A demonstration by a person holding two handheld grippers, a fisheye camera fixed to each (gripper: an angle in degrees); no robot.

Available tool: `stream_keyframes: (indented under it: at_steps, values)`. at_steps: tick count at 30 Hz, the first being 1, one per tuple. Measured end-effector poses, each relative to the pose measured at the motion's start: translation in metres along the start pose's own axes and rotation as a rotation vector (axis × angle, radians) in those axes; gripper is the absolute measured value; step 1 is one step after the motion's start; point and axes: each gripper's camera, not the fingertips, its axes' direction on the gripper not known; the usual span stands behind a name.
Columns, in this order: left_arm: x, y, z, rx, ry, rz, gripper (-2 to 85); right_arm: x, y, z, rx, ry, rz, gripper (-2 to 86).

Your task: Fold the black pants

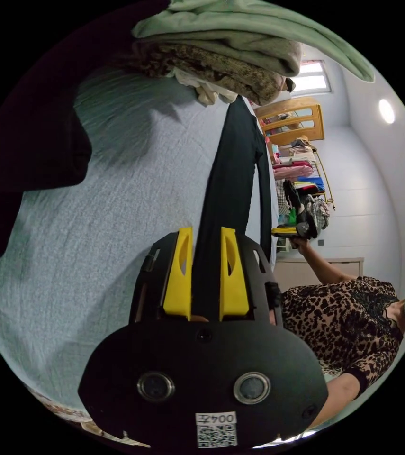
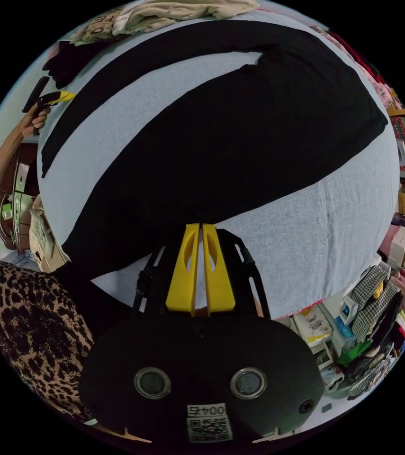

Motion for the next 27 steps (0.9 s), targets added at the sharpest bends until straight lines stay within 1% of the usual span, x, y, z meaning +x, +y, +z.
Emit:
stream_keyframes:
  at_steps: [6, 10, 17, 27]
  values:
    - [-0.012, -0.018, -0.037, -0.003, 0.099, -0.011, 8.3, 0.008, -0.002, -0.001, 0.007, -0.027, 0.022, -0.2]
    - [-0.012, -0.034, -0.053, -0.067, 0.125, 0.017, 8.1, 0.012, -0.004, -0.003, 0.01, -0.041, 0.037, -0.2]
    - [-0.007, -0.054, -0.074, -0.125, 0.114, 0.051, 8.0, 0.014, -0.011, -0.006, 0.007, -0.027, 0.033, -0.1]
    - [-0.009, -0.068, -0.079, -0.166, 0.145, 0.08, 6.8, 0.017, -0.026, -0.014, 0.007, -0.013, 0.036, -0.1]
